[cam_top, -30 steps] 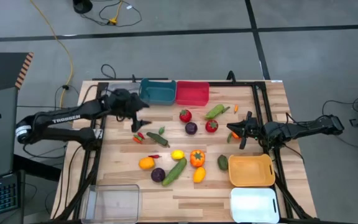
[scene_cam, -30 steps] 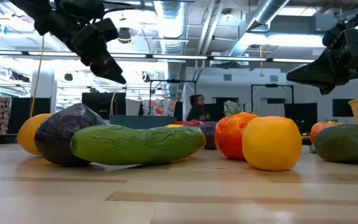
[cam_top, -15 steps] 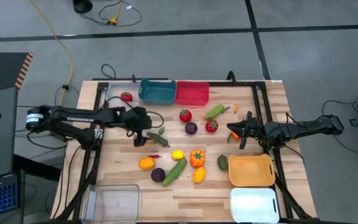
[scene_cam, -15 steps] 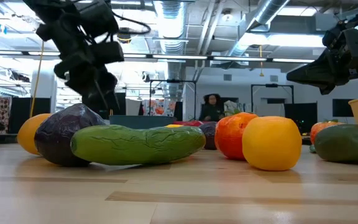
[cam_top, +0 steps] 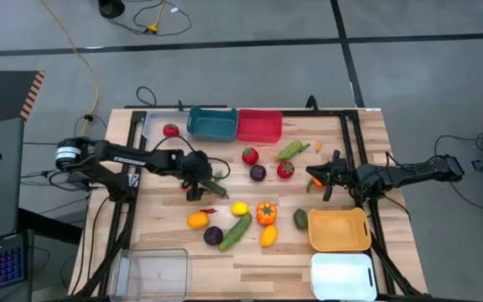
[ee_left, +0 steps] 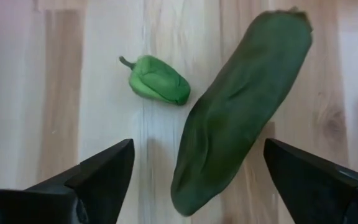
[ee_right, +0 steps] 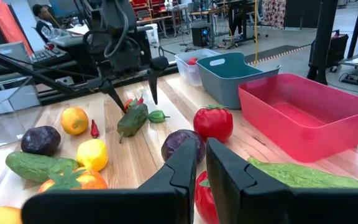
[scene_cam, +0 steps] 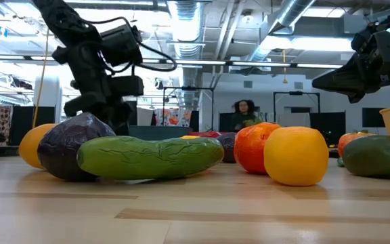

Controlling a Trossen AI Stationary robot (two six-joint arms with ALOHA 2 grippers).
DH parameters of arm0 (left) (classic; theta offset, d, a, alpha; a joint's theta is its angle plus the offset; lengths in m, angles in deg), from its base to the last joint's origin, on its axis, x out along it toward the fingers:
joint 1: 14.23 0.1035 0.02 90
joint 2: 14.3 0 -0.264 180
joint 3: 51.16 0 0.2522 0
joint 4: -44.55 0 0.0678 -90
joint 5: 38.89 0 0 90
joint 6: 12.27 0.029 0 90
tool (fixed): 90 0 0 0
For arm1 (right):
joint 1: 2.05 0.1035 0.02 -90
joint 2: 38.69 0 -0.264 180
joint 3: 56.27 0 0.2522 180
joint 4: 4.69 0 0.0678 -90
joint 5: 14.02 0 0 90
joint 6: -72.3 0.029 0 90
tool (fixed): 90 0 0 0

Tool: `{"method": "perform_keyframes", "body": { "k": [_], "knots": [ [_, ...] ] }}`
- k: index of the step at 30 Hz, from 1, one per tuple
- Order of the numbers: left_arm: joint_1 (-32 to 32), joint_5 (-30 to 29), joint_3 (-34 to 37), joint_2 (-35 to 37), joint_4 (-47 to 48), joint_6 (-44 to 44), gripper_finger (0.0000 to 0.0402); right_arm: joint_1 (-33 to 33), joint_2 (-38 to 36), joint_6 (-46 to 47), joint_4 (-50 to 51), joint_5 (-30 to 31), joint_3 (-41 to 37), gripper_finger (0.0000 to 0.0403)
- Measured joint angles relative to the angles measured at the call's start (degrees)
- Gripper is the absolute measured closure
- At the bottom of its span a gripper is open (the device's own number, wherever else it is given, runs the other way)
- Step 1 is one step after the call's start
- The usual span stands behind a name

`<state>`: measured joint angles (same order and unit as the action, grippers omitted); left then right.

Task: Sort produce into baskets
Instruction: Put the green chili pepper into the blue bin

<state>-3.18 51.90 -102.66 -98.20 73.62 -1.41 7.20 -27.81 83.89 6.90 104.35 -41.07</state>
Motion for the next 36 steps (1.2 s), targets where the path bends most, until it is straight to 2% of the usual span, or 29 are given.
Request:
{"method": "perform_keyframes", "body": {
  "k": [8, 36],
  "knots": [
    [0.0, 0.0, 0.0, -3.5, -2.5, 0.0, 0.0106, 0.0, 0.0, 0.0, 0.0, 0.0, 0.0, 0.0336],
    [0.0, -0.2, 0.0, -3.5, -1.6, -3.2, 0.0274, 0.0, 0.0, 0.0, 0.0, 0.0, 0.0, 0.0336]
  ]
}}
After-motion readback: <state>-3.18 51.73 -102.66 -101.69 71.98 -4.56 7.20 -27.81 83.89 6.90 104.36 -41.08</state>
